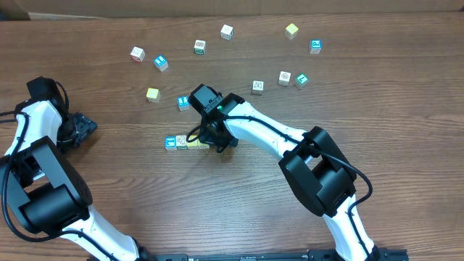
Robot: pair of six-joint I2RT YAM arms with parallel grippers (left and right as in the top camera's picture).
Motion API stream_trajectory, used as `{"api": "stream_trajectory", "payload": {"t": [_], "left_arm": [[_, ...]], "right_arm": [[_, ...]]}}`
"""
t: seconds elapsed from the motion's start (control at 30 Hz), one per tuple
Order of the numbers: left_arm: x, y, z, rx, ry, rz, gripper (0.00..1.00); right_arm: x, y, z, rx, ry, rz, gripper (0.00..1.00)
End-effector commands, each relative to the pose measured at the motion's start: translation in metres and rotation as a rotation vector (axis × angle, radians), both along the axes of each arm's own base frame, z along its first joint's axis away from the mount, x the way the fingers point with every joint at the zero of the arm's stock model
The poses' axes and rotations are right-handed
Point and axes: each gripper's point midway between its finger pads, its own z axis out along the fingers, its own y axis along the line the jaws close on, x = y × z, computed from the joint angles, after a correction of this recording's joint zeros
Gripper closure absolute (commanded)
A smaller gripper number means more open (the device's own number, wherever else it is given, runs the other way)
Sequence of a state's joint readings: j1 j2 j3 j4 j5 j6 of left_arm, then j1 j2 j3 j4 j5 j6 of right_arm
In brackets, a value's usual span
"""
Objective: Form a horizontal line
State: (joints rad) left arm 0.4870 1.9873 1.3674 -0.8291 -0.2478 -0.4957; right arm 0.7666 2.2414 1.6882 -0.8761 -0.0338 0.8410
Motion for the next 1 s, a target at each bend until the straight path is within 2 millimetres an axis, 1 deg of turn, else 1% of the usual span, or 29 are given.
{"api": "stream_trajectory", "payload": {"t": [0.0, 0.33, 0.97], "left_arm": [[-0.0032, 0.0018, -0.0018, 0.006, 0.011, 0.004, 0.00], [-0.0032, 0.0018, -0.0018, 0.006, 0.011, 0.004, 0.00], [-0.0032, 0.0017, -0.0018, 0.005, 0.011, 0.004, 0.00]], "right_arm": [[-0.0038, -0.0057, -0.0029, -0.022, 0.006, 0.002, 0.95], [-0.0012, -0.0025, -0.0021, -0.009, -0.004, 0.002, 0.95], [-0.0053, 0.0032, -0.0017, 0.010, 0.007, 0.014, 0.96]]}}
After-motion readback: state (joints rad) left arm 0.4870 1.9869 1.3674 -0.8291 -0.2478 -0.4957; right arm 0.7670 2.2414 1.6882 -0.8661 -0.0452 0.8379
